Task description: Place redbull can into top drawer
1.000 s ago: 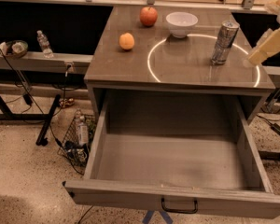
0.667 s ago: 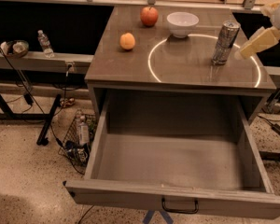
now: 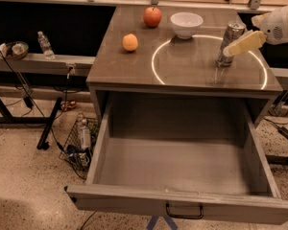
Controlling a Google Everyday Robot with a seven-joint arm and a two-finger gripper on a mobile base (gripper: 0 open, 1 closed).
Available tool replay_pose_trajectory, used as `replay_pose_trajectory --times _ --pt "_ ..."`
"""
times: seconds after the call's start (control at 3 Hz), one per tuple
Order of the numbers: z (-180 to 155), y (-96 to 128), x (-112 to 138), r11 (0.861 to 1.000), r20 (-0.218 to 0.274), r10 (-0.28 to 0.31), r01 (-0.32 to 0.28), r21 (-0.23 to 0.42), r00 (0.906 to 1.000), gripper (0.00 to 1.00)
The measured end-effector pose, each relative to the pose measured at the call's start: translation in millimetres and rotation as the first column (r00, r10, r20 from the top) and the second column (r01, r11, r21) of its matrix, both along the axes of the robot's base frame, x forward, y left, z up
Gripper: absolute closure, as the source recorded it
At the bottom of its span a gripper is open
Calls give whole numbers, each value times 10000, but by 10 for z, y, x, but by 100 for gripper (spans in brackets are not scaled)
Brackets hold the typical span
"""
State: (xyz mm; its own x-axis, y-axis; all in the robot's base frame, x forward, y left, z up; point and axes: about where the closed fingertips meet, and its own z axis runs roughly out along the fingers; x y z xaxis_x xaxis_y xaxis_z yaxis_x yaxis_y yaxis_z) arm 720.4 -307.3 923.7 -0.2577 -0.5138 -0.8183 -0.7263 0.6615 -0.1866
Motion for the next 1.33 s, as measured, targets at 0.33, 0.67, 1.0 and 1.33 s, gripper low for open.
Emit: replay_pose_trajectory --times 0.33,0.67,1.0,1.33 --pt "-167 110 168 9930 -313 -143 179 1166 9994 14" --pt "-197 322 223 9808 -481 44 51 1948 9988 43" --pt "-173 447 208 9711 -564 140 -1 2387 9983 66" --pt "79 509 46 9735 -292 261 -187 2281 9992 90"
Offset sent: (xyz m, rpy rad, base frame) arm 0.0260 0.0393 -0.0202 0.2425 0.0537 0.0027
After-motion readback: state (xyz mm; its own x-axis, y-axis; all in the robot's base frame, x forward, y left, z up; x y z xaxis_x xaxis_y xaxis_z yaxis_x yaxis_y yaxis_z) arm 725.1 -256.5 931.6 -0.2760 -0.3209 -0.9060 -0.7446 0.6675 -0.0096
